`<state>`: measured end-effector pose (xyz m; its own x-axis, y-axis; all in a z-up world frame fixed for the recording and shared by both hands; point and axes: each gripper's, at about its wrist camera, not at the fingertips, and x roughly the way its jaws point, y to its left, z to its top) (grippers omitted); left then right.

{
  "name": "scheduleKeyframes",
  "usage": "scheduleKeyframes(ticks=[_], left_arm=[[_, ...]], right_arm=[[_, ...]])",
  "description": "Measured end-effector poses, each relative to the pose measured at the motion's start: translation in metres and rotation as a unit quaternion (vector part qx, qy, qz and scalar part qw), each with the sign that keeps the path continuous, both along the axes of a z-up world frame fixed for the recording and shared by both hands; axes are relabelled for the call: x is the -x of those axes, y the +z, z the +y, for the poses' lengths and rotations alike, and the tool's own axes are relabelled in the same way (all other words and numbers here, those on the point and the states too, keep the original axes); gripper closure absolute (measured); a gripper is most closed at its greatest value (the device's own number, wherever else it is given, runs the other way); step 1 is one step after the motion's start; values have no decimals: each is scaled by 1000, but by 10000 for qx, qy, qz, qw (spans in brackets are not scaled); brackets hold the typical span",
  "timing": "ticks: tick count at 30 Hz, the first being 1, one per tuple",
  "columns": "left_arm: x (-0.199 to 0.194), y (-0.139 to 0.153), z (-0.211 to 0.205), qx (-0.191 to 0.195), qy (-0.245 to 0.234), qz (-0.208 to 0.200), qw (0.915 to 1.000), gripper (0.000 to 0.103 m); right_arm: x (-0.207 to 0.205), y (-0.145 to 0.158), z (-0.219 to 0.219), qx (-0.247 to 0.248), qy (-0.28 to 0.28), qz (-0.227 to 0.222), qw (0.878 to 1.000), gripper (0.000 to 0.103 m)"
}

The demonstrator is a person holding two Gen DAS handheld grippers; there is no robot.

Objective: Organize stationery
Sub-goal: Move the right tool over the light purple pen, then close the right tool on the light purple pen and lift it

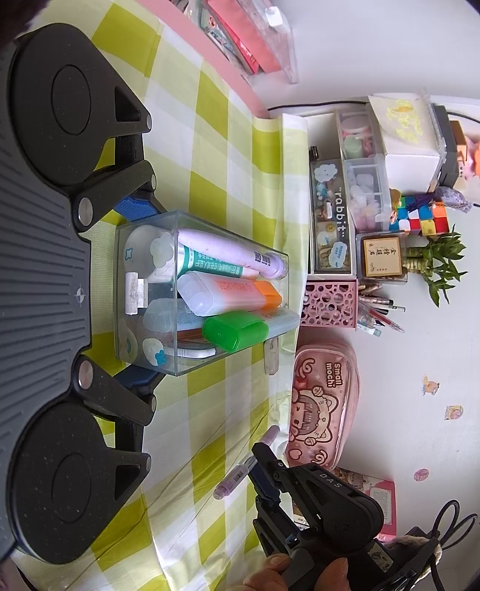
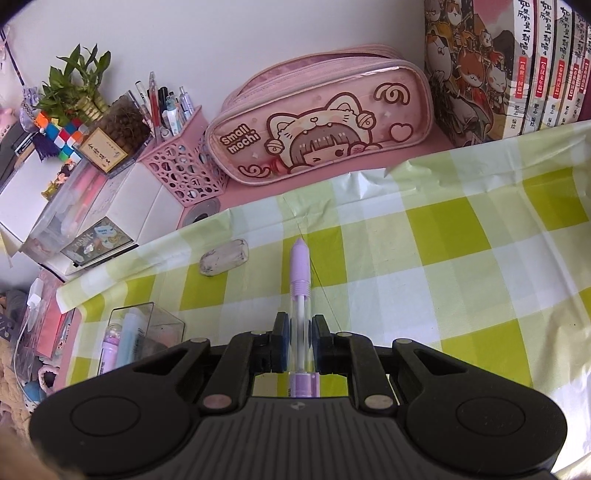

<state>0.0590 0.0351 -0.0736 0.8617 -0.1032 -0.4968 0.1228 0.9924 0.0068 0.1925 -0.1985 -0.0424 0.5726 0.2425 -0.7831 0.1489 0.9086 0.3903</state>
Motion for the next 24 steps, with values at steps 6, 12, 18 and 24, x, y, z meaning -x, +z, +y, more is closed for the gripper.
scheduleKeyframes(ticks=[6,12,18,24], left_arm=[[0,0,-3,-7,20,11,10000,31],[0,1,-4,5,48,47,10000,31],[0,1,-6,12,115,73,9999,31],[0,1,-7,1,119,55,9999,31]], right_arm=[[5,-9,2,-33,12,57,10000,95],[15,-12,5,-141,39,33,9999,95],[24,-16,13,-177,24,-44,9998,95],[31,-16,23,-102,66,-138,9998,95]])
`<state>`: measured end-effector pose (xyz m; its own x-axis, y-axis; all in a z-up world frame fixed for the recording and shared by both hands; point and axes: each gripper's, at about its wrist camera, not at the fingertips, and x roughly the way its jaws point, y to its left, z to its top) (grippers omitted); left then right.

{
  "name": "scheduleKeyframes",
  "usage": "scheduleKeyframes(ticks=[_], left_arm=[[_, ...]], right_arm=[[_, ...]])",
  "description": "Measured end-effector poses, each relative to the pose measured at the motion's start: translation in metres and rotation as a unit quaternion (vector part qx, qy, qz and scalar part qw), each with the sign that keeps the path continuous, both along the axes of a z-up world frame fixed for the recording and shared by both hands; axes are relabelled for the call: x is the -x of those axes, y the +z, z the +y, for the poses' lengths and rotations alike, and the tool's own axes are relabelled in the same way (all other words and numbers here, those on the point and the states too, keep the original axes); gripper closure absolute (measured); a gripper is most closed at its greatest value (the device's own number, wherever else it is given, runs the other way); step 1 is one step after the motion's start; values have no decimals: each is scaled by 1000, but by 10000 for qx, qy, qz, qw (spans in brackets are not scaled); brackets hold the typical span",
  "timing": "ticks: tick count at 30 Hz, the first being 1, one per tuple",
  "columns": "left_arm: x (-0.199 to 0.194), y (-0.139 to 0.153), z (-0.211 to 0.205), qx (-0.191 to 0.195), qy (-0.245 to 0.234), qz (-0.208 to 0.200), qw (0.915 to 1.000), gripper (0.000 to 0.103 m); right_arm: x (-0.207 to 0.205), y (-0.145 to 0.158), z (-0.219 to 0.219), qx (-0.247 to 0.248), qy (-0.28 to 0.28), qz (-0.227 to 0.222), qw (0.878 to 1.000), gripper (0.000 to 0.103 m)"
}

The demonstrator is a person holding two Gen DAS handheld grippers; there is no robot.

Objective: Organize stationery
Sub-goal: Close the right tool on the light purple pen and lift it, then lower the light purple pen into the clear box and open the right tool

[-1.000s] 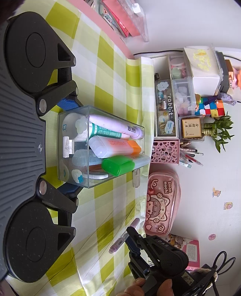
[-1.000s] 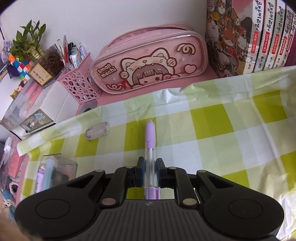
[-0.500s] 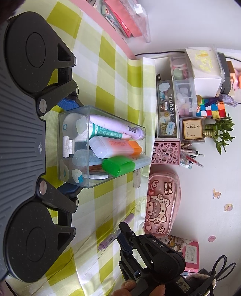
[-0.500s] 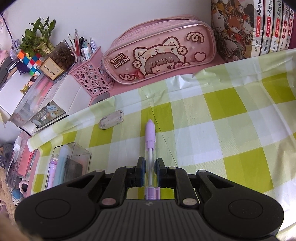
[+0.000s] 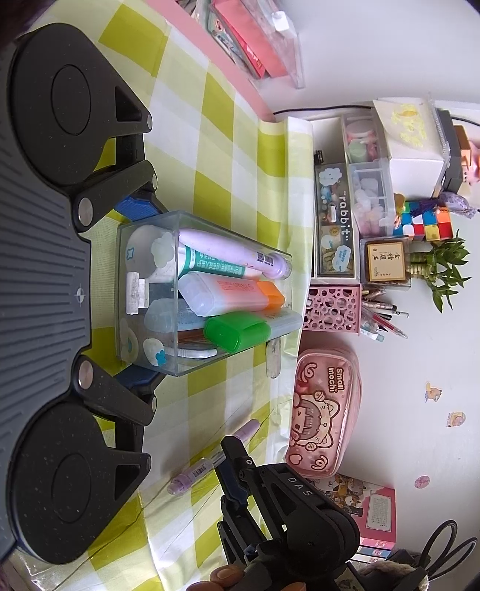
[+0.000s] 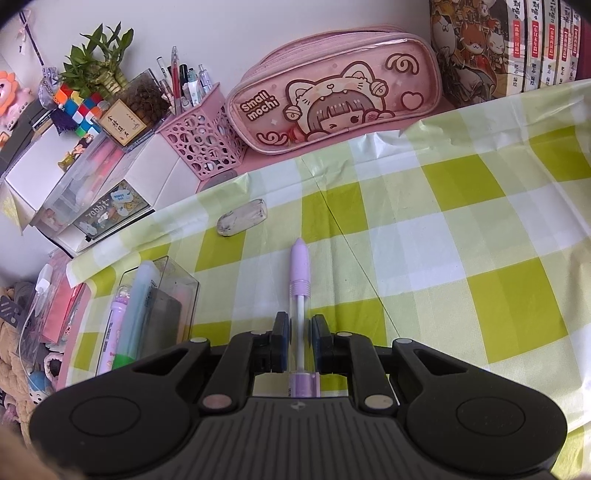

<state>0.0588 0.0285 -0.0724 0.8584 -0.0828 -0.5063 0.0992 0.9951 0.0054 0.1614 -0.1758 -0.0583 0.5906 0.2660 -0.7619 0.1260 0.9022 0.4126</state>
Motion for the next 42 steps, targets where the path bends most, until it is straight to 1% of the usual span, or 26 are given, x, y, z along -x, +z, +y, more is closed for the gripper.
scheduleKeyframes(ticks=[7,14,17,21,25,32,35,39,42], left_arm=[[1,0,-2,-40,20,-4,10000,31],[-1,1,-7,-46,106,39,9999,31],[-3,2,-10,-55,165,101,9998,31],[-11,4,-13,1,221,194,9996,31],[-9,2,-12,28,211,123,9997,31],[-3,-1,-12,19,195,23,9998,31],[-3,0,-12,33,200,18,9998,31],[-2,0,-10,50,176,-14,9998,31],[-2,0,-8,95,139,-19,9999,31]], right_arm=[[8,2,6,-210,111,-103,9997,95],[17,15,-5,-545,160,-354,9978,95],[20,21,-5,-737,261,-403,9961,95],[26,34,5,-541,458,-539,9960,95],[29,47,21,-391,629,-578,9956,95],[22,59,54,-386,878,-323,9949,95],[18,63,65,-381,866,-185,9953,95],[10,62,78,-425,833,109,9956,95],[2,64,87,-319,786,201,9962,95]])
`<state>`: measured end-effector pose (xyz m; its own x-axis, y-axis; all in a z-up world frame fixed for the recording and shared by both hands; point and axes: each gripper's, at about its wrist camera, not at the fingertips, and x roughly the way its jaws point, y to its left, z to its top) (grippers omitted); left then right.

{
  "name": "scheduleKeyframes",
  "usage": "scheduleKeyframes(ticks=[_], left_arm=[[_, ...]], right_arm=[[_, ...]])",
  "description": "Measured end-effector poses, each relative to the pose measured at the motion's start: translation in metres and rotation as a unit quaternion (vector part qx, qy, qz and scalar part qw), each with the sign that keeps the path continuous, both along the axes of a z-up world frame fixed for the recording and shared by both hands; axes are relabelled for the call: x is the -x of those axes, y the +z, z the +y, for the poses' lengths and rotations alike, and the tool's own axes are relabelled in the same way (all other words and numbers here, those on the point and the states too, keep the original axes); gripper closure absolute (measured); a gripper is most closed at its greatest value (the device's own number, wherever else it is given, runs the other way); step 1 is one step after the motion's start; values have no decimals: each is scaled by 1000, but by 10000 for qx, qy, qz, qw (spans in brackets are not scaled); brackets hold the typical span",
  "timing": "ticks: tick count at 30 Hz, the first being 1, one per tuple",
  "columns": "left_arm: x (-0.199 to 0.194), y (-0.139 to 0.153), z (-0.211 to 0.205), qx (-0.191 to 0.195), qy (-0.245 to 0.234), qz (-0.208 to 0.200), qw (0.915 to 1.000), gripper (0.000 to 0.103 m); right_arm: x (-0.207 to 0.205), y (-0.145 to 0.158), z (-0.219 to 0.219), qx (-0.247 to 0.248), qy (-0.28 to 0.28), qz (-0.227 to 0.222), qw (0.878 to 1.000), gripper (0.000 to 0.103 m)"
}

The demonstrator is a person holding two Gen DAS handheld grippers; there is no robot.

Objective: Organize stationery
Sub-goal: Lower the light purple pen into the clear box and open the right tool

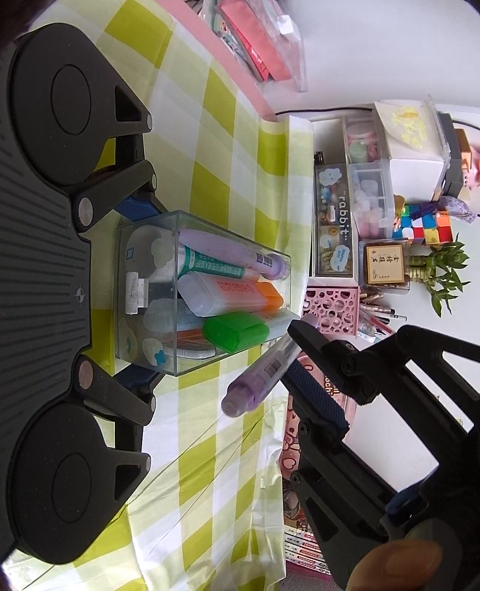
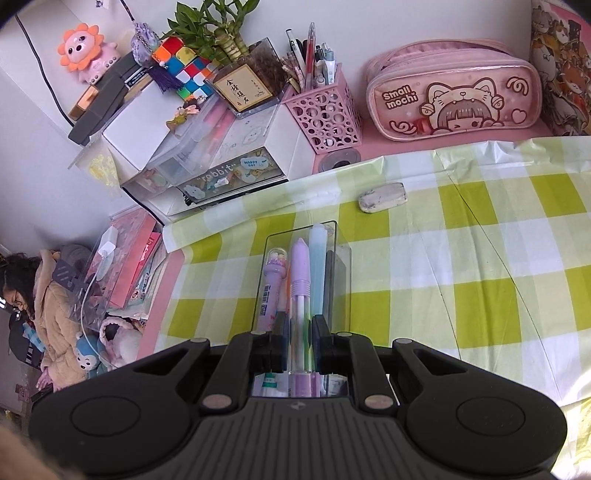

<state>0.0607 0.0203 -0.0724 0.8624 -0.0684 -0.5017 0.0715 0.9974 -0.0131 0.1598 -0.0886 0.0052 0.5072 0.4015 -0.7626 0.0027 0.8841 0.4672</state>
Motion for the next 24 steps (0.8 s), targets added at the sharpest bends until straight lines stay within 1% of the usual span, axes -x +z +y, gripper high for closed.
scheduleKeyframes(ticks=[3,6,10,20,21,24], left_arm=[[0,0,-1,-19,1,-3,10000,31],[0,0,0,-6,-1,-9,10000,31],[0,0,0,-13,-10,-8,10000,31],[1,0,-1,-46,-14,-8,10000,31],[1,0,-1,-52,-12,-11,10000,31],[1,0,-2,-72,-13,-18,10000,31]], right_arm=[[-9,3,11,127,54,118,9998,95],[-21,2,21,171,104,342,9992,95],[-32,1,29,465,52,462,9978,95],[-40,-6,37,471,287,554,9969,94],[-39,-6,37,393,349,531,9972,94],[-37,-7,40,379,555,509,9964,94]])
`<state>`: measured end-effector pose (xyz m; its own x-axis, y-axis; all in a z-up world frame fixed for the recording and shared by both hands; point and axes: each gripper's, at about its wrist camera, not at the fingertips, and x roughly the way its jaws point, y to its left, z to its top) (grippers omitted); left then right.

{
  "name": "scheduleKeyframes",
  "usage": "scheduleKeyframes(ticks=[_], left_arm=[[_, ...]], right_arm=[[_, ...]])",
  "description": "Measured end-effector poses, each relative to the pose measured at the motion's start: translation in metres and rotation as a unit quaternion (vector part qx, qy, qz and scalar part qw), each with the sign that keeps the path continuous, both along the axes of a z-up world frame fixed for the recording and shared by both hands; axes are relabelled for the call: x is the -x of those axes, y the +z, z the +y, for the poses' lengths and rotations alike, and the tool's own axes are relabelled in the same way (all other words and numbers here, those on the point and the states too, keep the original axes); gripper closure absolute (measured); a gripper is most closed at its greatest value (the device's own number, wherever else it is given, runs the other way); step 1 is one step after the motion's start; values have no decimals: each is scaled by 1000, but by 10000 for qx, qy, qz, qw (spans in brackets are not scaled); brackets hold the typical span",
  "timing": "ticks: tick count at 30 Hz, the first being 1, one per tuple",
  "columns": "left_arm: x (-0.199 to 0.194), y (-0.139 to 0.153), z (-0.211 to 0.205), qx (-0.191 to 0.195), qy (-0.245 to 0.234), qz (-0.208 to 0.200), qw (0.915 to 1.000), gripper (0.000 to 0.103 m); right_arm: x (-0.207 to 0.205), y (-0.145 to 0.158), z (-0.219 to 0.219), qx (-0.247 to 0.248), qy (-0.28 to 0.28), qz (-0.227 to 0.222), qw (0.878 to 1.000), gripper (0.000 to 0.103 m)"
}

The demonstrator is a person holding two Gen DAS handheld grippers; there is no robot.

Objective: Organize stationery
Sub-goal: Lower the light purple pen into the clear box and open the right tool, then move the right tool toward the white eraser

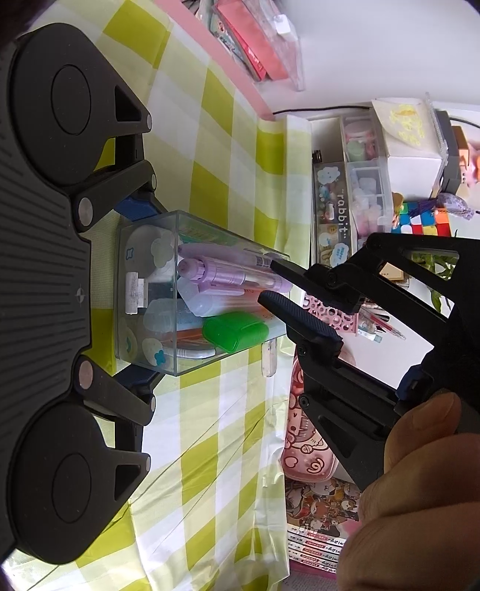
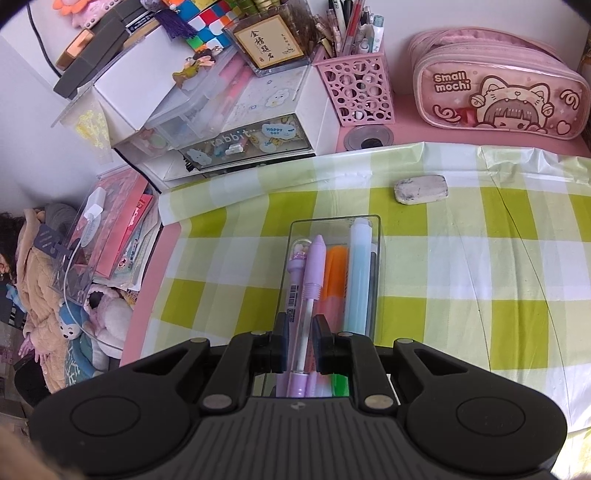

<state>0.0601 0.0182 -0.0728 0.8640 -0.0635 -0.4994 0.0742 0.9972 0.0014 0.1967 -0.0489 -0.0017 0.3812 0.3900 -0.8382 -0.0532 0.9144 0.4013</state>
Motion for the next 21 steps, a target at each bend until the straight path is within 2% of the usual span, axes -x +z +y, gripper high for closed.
scheduleKeyframes(ticks=[4,7,10,13,17,21], left_arm=[[0,0,0,-1,-5,0,10000,31],[0,0,0,1,1,0,10000,31],[0,0,-1,2,-7,1,10000,31],[0,0,-2,-6,-18,1,10000,31],[0,0,-3,-37,-26,1,10000,31],[1,-1,-4,-67,-23,-1,10000,31]], right_arm=[[1,0,2,104,74,-121,9998,94],[7,7,-5,1,209,-334,9992,94],[13,17,-24,-155,180,-633,9977,94],[16,23,-52,-137,-82,-953,9953,92],[14,13,-92,192,-586,-1127,9917,87],[15,-10,-115,41,-584,-946,9938,85]])
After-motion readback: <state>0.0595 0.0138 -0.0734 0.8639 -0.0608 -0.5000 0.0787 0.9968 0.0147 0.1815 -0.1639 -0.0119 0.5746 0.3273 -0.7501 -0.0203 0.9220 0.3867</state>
